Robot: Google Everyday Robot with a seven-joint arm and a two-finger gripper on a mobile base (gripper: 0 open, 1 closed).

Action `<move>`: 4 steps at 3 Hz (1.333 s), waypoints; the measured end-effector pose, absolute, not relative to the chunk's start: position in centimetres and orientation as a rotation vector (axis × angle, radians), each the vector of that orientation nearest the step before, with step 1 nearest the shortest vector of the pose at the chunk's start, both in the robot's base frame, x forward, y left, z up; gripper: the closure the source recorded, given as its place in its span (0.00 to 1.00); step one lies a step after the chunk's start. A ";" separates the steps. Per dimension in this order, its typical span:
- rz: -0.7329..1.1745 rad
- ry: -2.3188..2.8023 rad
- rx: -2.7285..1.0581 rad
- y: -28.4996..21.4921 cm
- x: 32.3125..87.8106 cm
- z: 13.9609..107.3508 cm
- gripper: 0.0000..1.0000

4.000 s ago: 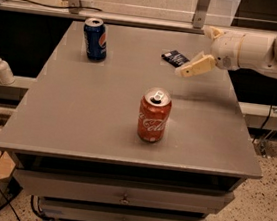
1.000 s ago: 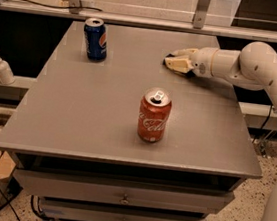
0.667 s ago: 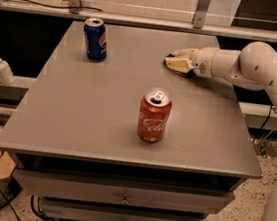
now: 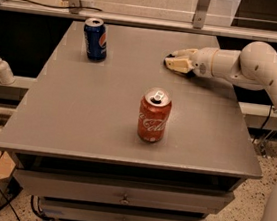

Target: Pick rxbar blueberry

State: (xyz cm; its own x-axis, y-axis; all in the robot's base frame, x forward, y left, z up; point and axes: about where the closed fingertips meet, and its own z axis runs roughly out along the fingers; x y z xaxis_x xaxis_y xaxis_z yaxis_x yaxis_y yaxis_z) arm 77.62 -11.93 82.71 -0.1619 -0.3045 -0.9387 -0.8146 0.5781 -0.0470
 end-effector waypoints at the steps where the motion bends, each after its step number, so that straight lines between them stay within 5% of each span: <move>1: 0.590 1.730 -0.931 -11.9 77.6 82.7 1.00; 4: 0.329 1.381 -1.167 -12.8 76.4 100.8 1.00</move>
Offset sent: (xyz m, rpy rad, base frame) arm -0.0155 -0.0169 0.2380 -0.2144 -0.5248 0.1534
